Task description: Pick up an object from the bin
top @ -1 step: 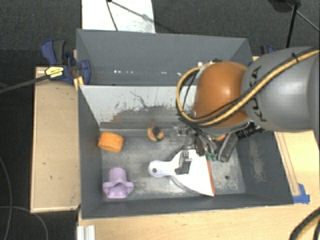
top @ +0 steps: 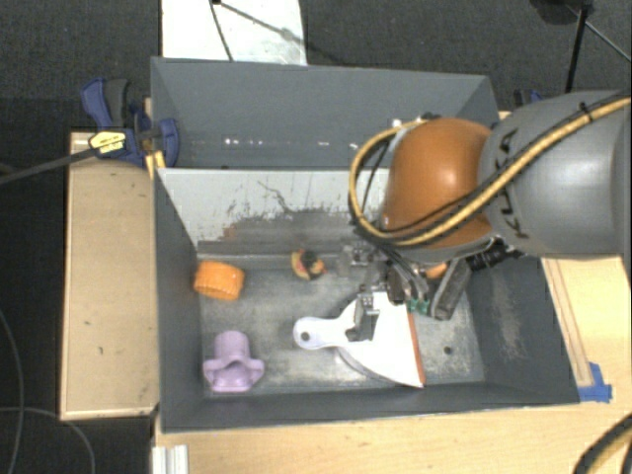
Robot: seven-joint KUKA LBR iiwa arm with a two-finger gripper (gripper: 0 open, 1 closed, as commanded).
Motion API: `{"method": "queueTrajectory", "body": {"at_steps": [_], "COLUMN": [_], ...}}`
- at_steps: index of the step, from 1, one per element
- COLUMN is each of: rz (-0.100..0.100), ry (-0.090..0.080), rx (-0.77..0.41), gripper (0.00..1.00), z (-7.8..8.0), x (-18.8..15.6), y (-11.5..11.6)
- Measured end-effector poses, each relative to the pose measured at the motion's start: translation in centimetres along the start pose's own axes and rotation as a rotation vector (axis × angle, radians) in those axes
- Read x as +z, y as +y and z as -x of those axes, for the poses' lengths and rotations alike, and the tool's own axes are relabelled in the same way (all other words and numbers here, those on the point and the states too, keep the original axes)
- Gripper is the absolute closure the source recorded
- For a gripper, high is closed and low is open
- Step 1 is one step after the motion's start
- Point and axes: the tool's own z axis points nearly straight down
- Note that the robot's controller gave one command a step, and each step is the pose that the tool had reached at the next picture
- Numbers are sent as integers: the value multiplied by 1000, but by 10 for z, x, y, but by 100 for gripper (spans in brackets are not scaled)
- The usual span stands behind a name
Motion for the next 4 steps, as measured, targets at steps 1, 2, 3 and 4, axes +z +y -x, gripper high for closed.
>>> {"method": "queueTrajectory", "body": {"at_steps": [1,2,3,4], "rz": [0,0,7,7], "ry": [-4,-1,-17,-17], "rx": [55,128,72,73], "gripper": [0,0,100,100], "z": [-7,-24,-20,-20], "x": [27,64,80,80], "y": [-3,-12,-10,-10]}}
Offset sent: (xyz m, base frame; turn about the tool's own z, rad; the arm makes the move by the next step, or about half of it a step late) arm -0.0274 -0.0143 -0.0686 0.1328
